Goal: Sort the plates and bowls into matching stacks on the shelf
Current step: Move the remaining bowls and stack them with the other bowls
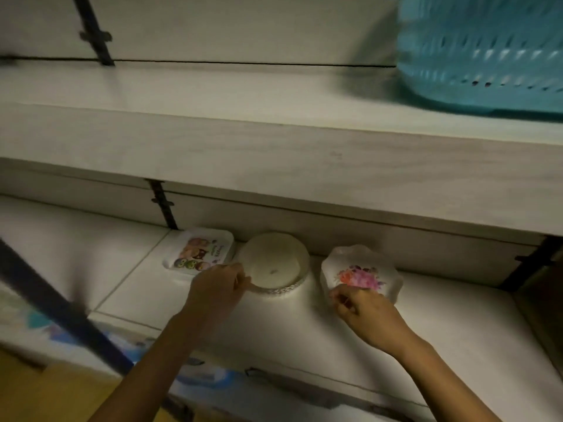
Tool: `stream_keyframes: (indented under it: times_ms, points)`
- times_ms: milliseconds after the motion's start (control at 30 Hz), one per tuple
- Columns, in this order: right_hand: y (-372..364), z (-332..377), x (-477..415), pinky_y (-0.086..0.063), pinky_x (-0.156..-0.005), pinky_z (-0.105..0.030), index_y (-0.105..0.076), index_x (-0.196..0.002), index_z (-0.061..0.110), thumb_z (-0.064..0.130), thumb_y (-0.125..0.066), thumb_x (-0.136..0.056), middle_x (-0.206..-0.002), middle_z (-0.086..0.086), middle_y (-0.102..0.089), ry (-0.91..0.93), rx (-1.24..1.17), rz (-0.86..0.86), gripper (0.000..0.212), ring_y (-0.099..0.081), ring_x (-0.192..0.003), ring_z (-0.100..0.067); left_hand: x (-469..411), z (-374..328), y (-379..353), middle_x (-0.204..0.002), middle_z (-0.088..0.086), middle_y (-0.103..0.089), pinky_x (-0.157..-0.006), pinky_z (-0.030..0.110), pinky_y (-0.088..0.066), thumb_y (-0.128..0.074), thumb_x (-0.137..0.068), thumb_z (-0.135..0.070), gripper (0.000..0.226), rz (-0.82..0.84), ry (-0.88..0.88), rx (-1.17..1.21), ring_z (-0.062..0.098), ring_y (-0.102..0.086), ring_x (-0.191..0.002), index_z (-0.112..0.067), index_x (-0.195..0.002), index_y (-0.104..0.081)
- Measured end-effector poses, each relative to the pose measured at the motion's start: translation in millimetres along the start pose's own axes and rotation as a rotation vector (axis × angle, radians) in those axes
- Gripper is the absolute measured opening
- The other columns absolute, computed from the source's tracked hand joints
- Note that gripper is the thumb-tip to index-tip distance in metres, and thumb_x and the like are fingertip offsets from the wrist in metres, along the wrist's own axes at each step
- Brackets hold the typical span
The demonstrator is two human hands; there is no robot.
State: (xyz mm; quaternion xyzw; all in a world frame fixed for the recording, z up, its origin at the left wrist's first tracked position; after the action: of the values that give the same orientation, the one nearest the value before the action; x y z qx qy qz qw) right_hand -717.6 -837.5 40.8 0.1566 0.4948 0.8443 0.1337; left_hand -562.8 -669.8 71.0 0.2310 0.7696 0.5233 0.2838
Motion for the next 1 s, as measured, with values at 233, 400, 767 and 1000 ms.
stream_keyframes:
  times_ms: [233,400,767,1000]
  points:
    - [-32,104,-22,-0.053,-0.083,-0.035,-0.06,-0.113,0.026,0.036,-0.045,-0.094,-0.111,0.004,-0.067,0.179,0.107,-0.001,0.026,-0.063,-0.097,-0.015,47,96,41,-0.095,0.002,-0.067,-0.071,0.024,-0.041,-0.044,-0.093,-0.039,0.023,-0.021,0.136,-0.021,0.015,-0.053,-0.079,-0.019,-0.085,-0.052]
    - [-66,187,-30,-0.051,-0.087,-0.031,-0.057,-0.119,0.031,0.037,-0.045,-0.093,-0.116,0.01,-0.064,0.249,0.115,-0.002,0.029,-0.061,-0.103,-0.011,88,168,71,-0.075,-0.005,-0.054,-0.07,0.026,-0.045,-0.045,-0.093,-0.038,0.024,-0.008,0.19,0.067,0.016,-0.057,-0.075,-0.017,-0.084,-0.053]
    - [-156,362,-37,-0.047,-0.085,-0.028,-0.051,-0.126,0.029,0.037,-0.045,-0.094,-0.123,0.009,-0.061,0.411,0.072,0.026,0.033,-0.059,-0.107,-0.013,175,335,145,-0.063,-0.011,-0.044,-0.061,0.019,-0.034,-0.045,-0.093,-0.037,0.024,-0.036,0.296,-0.001,0.006,-0.046,-0.062,-0.031,-0.07,-0.041]
    - [-201,476,-45,-0.05,-0.081,-0.029,-0.056,-0.117,0.023,0.031,-0.046,-0.094,-0.112,0.001,-0.062,0.572,0.041,0.116,0.026,-0.061,-0.101,-0.02,227,418,201,-0.06,-0.013,-0.044,-0.057,0.016,-0.04,-0.046,-0.093,-0.035,0.026,-0.097,0.425,-0.084,0.002,-0.044,-0.057,-0.015,-0.084,-0.06]
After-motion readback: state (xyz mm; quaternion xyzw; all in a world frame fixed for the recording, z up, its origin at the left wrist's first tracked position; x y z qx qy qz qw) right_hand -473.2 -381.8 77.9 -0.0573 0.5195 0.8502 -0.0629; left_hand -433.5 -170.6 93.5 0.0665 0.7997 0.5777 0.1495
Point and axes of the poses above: each hand's wrist, its own x-axis away from the middle knuckle, its own y-axis out of the back of the hand, z = x × y, the point moved 10 cm from there along -x, towards the middle knuckle
